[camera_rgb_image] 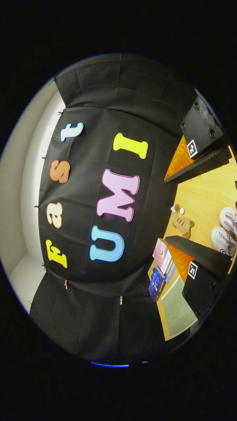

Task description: Open the storage box then place both shoes into the box .Put the left shoe in first, then the right shoe, with the right side of both shoes facing outward in a uniform manner.

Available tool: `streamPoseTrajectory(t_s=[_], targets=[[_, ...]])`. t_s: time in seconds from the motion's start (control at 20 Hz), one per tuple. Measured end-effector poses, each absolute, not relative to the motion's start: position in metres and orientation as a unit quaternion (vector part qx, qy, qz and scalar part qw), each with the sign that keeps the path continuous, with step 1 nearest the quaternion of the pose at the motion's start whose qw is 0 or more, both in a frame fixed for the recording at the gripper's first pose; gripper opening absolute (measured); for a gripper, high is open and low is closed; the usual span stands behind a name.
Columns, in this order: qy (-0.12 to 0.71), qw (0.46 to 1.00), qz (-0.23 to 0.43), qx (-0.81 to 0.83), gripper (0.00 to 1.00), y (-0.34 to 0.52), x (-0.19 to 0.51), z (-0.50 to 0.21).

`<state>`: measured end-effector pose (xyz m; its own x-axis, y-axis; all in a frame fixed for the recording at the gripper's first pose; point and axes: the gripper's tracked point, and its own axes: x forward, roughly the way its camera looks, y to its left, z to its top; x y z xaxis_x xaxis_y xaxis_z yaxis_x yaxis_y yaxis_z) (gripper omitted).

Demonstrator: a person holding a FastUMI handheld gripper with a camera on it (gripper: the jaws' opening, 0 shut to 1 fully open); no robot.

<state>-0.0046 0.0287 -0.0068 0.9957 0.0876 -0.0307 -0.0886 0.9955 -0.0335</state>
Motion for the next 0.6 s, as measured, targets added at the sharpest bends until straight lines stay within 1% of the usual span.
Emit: streamPoseTrajectory(t_s=[0.2, 0.6], targets=[[0.017, 0.998, 0.052, -0.016, 0.97, 0.033, -0.004, -0.009], [0.017, 0.992, 0.124, 0.000, 0.97, 0.068, 0.003, -0.013]])
